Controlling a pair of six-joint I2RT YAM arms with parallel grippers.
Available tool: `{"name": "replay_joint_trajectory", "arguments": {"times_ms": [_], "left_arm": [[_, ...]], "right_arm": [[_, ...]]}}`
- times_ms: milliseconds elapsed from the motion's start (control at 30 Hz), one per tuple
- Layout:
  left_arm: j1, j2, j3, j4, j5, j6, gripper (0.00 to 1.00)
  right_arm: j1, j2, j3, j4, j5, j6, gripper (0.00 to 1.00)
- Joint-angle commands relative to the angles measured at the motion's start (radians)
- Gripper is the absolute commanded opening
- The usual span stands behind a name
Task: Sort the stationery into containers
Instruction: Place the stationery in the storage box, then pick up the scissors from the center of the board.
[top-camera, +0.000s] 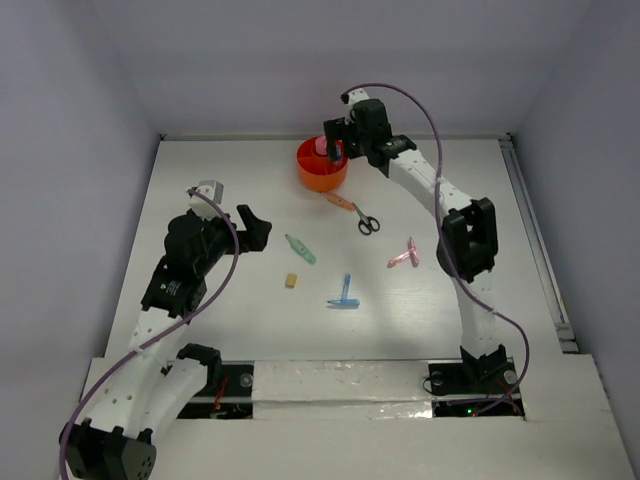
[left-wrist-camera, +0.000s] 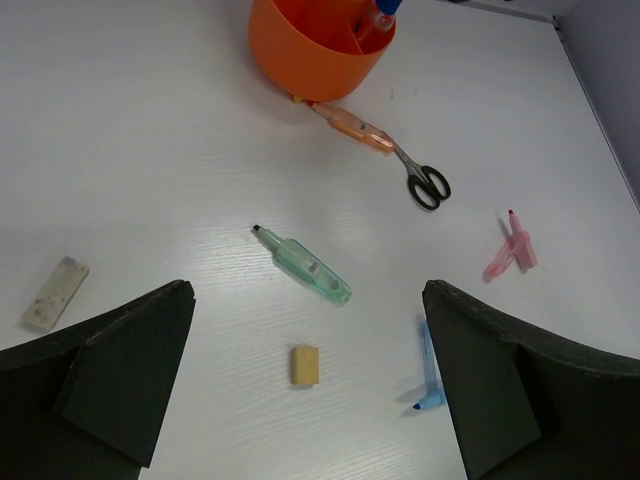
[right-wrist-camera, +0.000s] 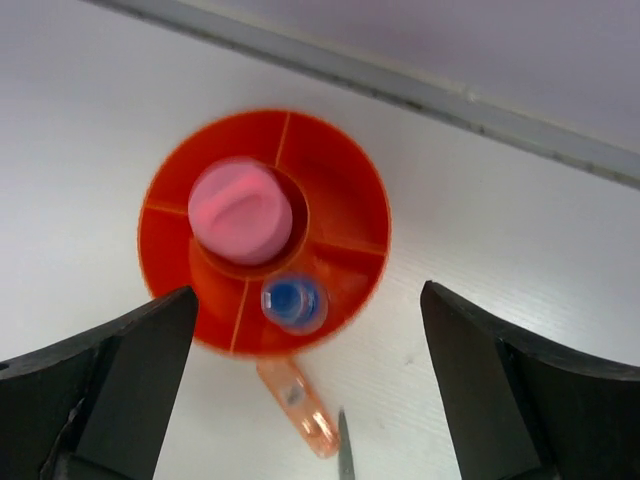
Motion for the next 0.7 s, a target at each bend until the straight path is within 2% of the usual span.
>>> {"name": "replay_joint_trajectory", "arguments": {"times_ms": [0,67,100,133,233,300,367,400,467,667], "left_arm": [[-0.003,-0.016,0.017,0.037,0.014,0.012,0.99],[-0.003,-0.020,0.017,0.037,0.017,0.012,0.99],[0.006,-0.022,0.017,0.037,0.018,0.012,0.99],[0.006,-0.028,0.017,0.037,0.018,0.012,0.99],[0.006,-0.040,0.015,0.040,0.026,0.012,0.99],[0.006,-0.048,0.014,0.042,0.029,0.010,0.99],[0.006,-0.062,0.012,0.043,0.032,0.009,0.99],[0.006,-0.065,0.011,0.043,0.038,0.009,0.99],[0.006,-0.076,0.009,0.045,0.041,0.009,0.99],[0.006,-0.088,0.008,0.045,0.046,0.009,0.99]], "right_arm": [[-0.005,-0.193,-0.181,0.123,-0.017,0.044,0.96],[-0.005,-0.326,-0.339,0.218,-0.009,0.071,0.75],[-0.005,-0.365,-0.489,0.243,-0.002,0.101,0.57],[-0.014,-0.400,-0.553,0.261,0.006,0.120,0.26],[-0.025,-0.477,-0.746,0.240,0.003,0.182,0.05],[-0.025,-0.489,-0.833,0.217,0.017,0.206,0.07],[-0.045,-0.488,-0.878,0.192,0.035,0.215,0.12],[-0.045,-0.482,-0.895,0.186,0.034,0.219,0.17],[-0.068,-0.457,-0.933,0.182,0.012,0.229,0.35],[-0.068,-0.401,-0.943,0.174,-0.009,0.221,0.38]]}}
